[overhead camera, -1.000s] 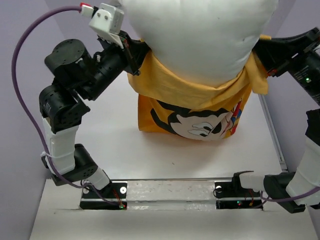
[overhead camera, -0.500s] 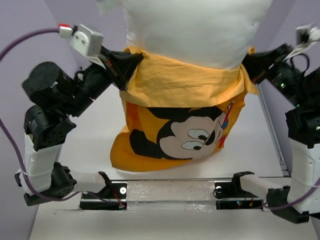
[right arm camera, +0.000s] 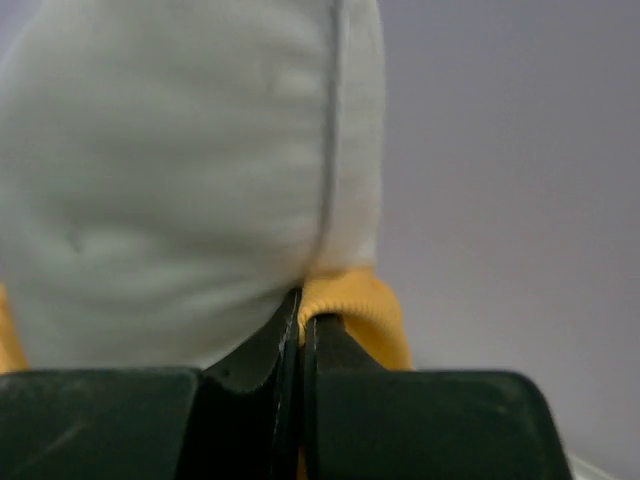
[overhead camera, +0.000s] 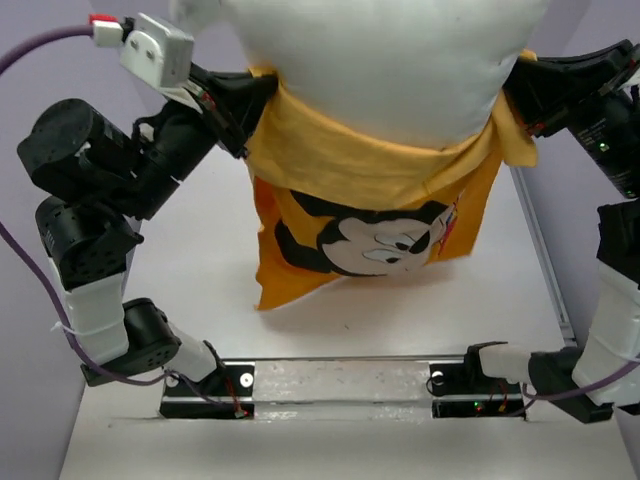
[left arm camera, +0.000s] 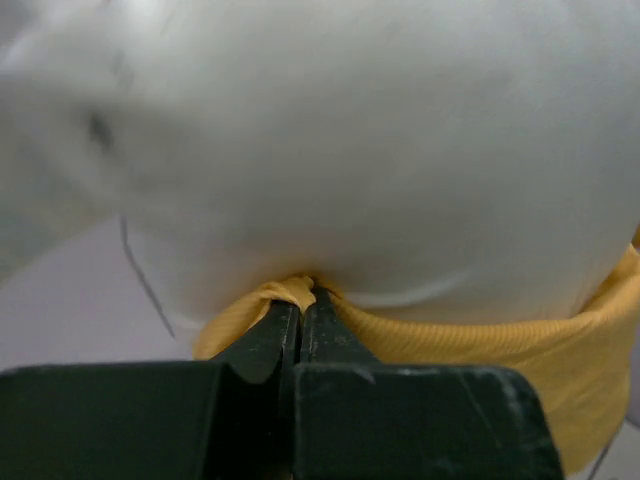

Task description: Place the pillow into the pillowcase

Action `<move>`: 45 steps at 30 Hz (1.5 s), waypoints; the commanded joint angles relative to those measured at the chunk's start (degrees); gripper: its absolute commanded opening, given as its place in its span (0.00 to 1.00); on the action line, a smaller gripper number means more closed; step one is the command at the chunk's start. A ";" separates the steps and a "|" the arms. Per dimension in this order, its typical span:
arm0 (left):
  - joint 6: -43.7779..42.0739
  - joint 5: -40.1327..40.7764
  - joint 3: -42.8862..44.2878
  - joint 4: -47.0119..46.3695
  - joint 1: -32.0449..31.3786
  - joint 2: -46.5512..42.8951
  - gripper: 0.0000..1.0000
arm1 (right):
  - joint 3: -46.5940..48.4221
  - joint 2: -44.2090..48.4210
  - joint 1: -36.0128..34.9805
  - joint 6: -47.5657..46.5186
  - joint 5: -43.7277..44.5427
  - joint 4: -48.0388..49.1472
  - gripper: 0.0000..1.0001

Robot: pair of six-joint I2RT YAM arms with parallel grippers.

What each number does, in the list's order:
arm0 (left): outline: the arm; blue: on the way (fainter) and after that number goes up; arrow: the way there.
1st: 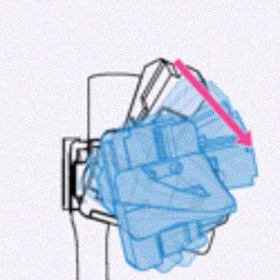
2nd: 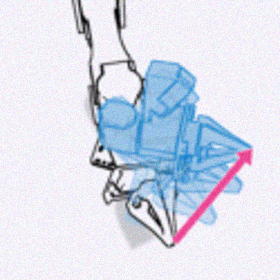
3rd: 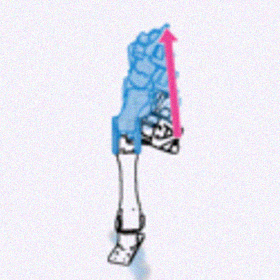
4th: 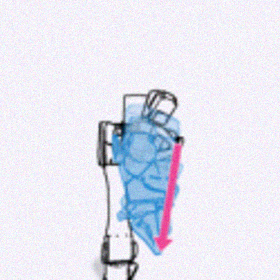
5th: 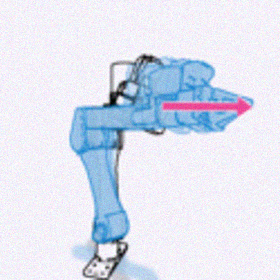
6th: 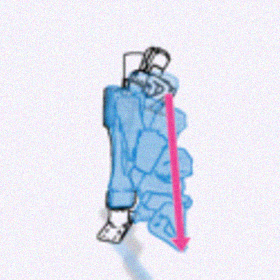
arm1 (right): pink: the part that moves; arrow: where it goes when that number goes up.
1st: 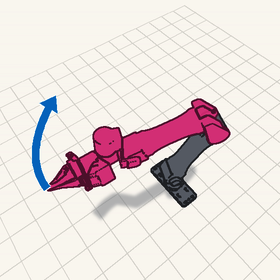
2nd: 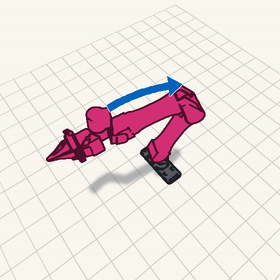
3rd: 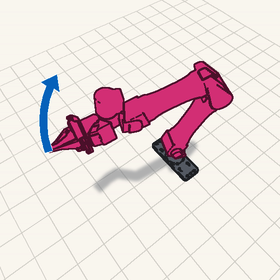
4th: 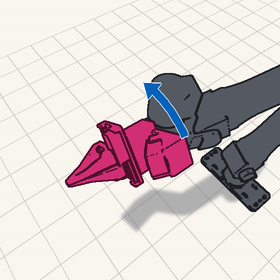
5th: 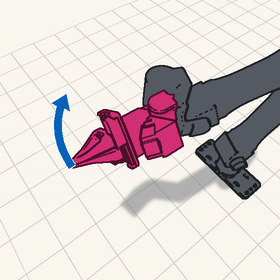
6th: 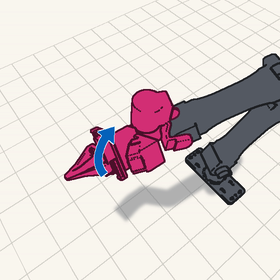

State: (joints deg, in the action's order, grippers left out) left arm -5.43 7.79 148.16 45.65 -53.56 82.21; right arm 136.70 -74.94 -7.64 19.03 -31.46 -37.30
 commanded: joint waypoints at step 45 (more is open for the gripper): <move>-4.57 5.76 -34.86 -34.71 -3.04 -16.34 0.00 | -16.33 8.69 -0.27 2.69 -0.44 19.12 0.00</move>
State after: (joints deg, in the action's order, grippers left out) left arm -7.92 9.78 107.92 16.75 -56.86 63.16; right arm 111.61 -64.55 -7.79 22.24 -31.22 -22.81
